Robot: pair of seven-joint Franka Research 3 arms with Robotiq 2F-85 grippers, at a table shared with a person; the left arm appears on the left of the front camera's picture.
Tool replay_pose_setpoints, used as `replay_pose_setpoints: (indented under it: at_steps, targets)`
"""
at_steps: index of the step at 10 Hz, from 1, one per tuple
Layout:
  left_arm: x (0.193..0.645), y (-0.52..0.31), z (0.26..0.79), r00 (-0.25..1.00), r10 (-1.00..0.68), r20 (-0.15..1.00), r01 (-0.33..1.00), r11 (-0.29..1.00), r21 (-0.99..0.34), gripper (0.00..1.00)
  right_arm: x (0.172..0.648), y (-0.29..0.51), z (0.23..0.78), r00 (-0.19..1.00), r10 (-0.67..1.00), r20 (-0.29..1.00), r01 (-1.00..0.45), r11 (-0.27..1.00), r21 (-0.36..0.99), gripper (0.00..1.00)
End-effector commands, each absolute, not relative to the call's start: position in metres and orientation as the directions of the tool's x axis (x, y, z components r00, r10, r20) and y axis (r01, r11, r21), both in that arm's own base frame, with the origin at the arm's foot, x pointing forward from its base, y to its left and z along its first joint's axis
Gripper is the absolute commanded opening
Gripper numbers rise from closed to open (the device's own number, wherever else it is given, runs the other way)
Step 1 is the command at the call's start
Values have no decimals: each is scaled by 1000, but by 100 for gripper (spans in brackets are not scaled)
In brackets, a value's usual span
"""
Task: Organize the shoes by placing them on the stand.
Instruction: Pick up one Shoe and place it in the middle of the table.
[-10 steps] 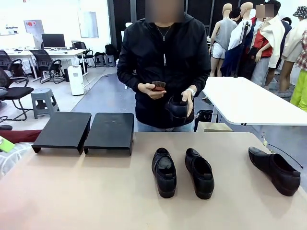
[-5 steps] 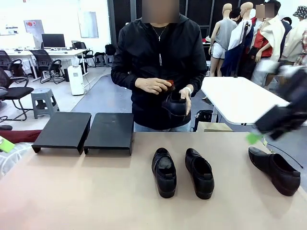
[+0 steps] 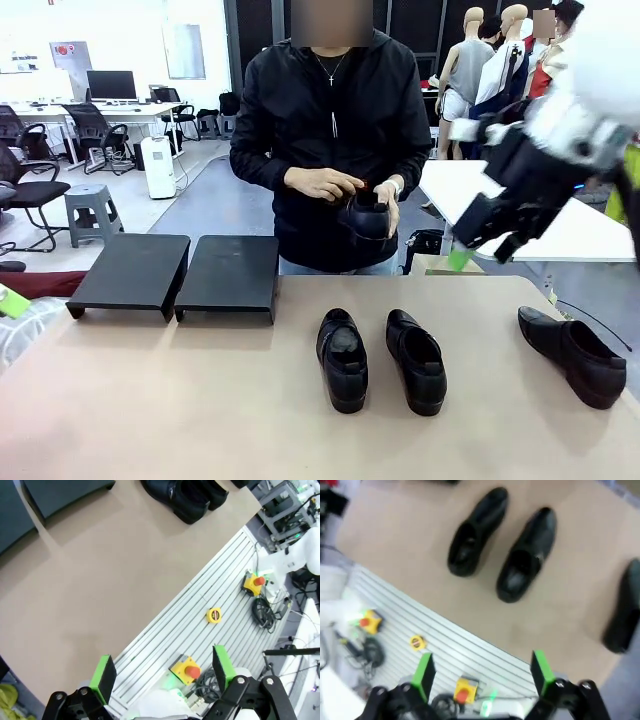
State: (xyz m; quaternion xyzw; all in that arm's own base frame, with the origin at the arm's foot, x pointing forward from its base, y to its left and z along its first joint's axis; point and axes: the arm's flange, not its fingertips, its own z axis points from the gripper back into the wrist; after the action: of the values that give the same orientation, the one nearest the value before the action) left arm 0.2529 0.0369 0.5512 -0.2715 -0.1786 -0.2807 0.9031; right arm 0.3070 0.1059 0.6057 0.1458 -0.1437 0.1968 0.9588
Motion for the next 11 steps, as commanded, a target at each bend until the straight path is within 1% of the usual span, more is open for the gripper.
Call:
replay_pose_setpoints:
  at_steps: [1, 2, 4, 6, 7, 8, 9, 10, 11]
  targets:
    - [252, 38, 552, 766, -416, 490, 621, 675, -399, 100, 262, 30, 601, 891, 231, 390, -353, 893, 278, 100]
    - [252, 38, 552, 766, -416, 490, 621, 675, -399, 100, 238, -11, 592, 900, 175, 399, -306, 905, 295, 100]
    - [252, 38, 552, 766, -416, 490, 621, 675, -399, 100, 212, -54, 579, 906, 34, 422, -195, 918, 346, 100]
    - [252, 38, 552, 766, -416, 490, 621, 675, -399, 100, 216, -52, 575, 911, 53, 408, -209, 914, 349, 100]
    - [252, 38, 552, 766, -416, 490, 621, 675, -399, 100, 229, -41, 574, 909, 92, 407, -245, 908, 339, 100]
    - [252, 38, 552, 766, -416, 490, 621, 675, -399, 100, 249, -25, 573, 922, 80, 380, -222, 912, 345, 100]
    - [252, 38, 552, 766, -416, 490, 621, 675, -399, 100, 281, 11, 573, 928, 85, 364, -219, 913, 345, 100]
    - [252, 38, 552, 766, -416, 490, 621, 675, -399, 100, 307, 49, 574, 923, 111, 368, -245, 907, 343, 100]
    - [252, 38, 552, 766, -416, 490, 621, 675, -399, 100, 328, 83, 575, 918, 162, 363, -283, 907, 313, 100]
